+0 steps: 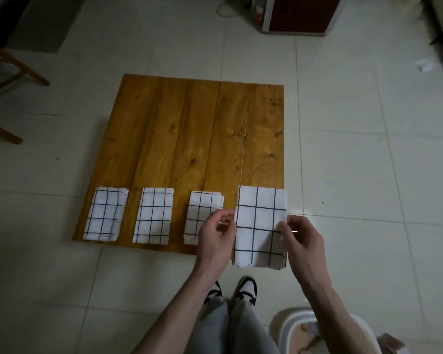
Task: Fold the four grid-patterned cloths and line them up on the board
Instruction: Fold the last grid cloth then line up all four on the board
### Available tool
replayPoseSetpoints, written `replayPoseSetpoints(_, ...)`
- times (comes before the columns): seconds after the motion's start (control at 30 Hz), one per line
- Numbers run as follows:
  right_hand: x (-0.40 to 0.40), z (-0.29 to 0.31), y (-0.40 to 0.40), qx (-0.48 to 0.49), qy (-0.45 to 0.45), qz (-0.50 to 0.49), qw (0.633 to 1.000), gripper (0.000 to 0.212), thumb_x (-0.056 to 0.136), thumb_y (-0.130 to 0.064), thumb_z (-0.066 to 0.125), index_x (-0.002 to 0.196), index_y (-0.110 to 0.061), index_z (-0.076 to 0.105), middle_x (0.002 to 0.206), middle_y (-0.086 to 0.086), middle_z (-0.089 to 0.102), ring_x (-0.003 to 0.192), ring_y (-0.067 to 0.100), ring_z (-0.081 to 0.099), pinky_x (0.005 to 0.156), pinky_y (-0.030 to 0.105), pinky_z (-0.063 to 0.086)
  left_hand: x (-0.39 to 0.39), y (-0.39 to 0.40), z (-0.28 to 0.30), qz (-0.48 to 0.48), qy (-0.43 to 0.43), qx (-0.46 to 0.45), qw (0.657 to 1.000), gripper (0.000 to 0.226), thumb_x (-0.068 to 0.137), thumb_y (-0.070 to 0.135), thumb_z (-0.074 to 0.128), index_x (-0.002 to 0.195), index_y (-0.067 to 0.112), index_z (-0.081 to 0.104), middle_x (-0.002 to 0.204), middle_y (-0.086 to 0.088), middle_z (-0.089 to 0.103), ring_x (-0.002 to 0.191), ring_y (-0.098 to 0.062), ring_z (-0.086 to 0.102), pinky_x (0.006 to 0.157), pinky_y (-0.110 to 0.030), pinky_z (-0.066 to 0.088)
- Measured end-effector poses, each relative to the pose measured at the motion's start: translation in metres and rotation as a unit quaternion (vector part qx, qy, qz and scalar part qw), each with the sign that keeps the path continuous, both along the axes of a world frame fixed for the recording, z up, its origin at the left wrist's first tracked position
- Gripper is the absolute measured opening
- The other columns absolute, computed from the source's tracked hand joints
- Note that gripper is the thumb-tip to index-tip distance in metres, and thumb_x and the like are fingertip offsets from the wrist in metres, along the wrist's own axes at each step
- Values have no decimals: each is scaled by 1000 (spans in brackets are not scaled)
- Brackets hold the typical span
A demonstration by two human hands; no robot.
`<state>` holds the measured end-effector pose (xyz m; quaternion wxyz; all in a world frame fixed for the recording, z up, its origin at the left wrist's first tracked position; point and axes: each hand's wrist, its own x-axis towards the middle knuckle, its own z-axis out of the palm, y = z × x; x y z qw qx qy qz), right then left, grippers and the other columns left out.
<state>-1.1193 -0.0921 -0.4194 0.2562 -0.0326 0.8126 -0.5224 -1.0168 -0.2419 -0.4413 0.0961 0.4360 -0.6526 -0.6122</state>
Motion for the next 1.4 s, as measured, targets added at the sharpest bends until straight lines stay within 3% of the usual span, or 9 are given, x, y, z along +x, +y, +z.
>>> replayPoseSetpoints(0.33, -15, -152, 1, 24, -7, 4, 1000, 13, 100, -31, 64, 111, -26, 68, 101, -10, 71, 91, 6, 67, 76, 20, 50, -20, 10, -147, 32, -35, -16, 999, 34, 97, 4, 65, 122, 28, 66, 112, 13, 66, 103, 4, 62, 84, -8, 51)
replayPoseSetpoints(0.6, -25, -210, -4, 97, 59, -6, 994, 15, 99, -30, 66, 114, -28, 67, 96, -25, 65, 91, -19, 60, 69, 2, 47, -36, 16, -200, 5, -67, -78, 995, 33, 97, 7, 67, 123, 26, 65, 107, 12, 65, 95, 2, 63, 74, -6, 50)
replayPoseSetpoints(0.7, -25, -218, -1, 131, 80, -18, 988, 16, 98, -27, 69, 113, -24, 68, 93, -25, 64, 85, -15, 61, 70, -1, 45, -37, 22, -202, -10, -88, -85, 992, 37, 96, 4, 67, 127, 23, 66, 112, 7, 63, 96, -3, 62, 76, -4, 48)
replayPoseSetpoints(0.87, -17, -224, -4, 172, 122, -20, 977, 23, 94, -20, 71, 116, -18, 67, 103, -5, 63, 89, 7, 61, 82, 24, 54, -39, 26, -201, -38, -109, -119, 986, 44, 96, 4, 66, 135, 24, 64, 115, 11, 59, 98, -2, 60, 78, -5, 48)
replayPoseSetpoints(1.07, -11, -221, -5, 218, 158, 3, 963, 42, 95, -26, 70, 134, -20, 57, 123, 2, 56, 108, 17, 52, 91, 34, 52, -41, 25, -194, -69, -131, -137, 979, 45, 99, 17, 65, 142, 27, 57, 123, 8, 54, 108, -9, 59, 93, -28, 56)
replayPoseSetpoints(1.13, -13, -205, 0, 224, 189, 37, 955, 44, 98, -29, 66, 139, -18, 54, 128, 4, 57, 112, 17, 51, 93, 30, 46, -38, 23, -180, -92, -151, -157, 972, 44, 101, 23, 62, 143, 27, 54, 126, 9, 52, 111, -9, 57, 89, -24, 54)
replayPoseSetpoints(1.2, -14, -177, 5, 218, 219, 86, 947, 45, 101, -31, 62, 142, -16, 51, 134, 5, 58, 118, 18, 52, 98, 27, 42, -33, 20, -156, -116, -151, -187, 964, 42, 102, 29, 58, 144, 29, 52, 130, 9, 53, 115, -7, 55, 87, -19, 49)
replayPoseSetpoints(1.27, -15, -138, 10, 219, 251, 127, 934, 47, 103, -32, 59, 145, -14, 50, 140, 6, 58, 127, 21, 53, 105, 28, 40, -26, 16, -122, -130, -138, -214, 958, 43, 103, 34, 53, 145, 30, 50, 135, 10, 54, 122, -6, 54, 96, -27, 52)
replayPoseSetpoints(1.4, -9, -43, 13, 245, 314, 190, 898, 55, 107, -46, 43, 149, -12, 50, 151, 8, 54, 140, 25, 49, 115, 43, 43, 0, 5, -31, -148, -120, -297, 936, 46, 104, 44, 41, 146, 27, 51, 141, 10, 55, 129, -5, 48, 105, -30, 47)
